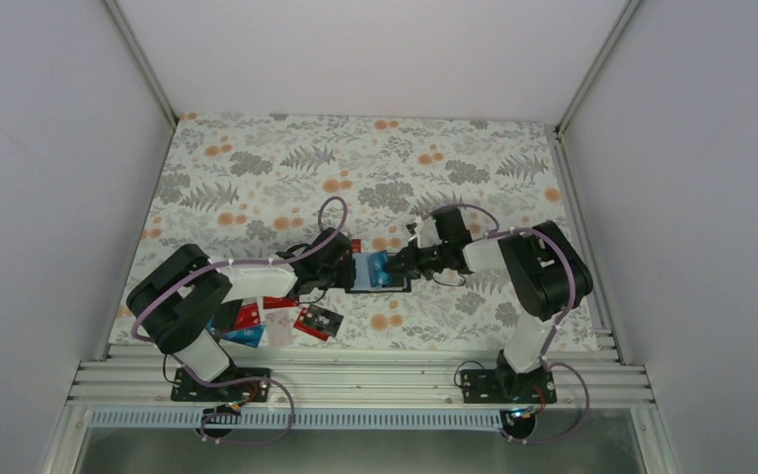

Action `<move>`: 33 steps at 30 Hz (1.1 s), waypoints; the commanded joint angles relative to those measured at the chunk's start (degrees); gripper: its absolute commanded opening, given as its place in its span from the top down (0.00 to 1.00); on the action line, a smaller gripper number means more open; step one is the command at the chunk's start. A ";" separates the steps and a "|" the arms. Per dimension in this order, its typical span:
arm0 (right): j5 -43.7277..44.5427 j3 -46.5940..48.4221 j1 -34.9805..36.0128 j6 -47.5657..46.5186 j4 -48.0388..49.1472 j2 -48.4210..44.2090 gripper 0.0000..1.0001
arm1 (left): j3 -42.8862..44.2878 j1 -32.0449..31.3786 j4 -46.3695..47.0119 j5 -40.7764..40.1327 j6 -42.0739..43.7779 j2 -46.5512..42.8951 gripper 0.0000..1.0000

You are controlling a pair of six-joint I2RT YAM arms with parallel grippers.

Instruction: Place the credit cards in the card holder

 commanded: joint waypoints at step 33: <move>13.99 -6.08 9.88 15.56 11.21 -2.30 0.96 | -2.87 -0.36 -2.70 0.07 -0.60 1.52 0.98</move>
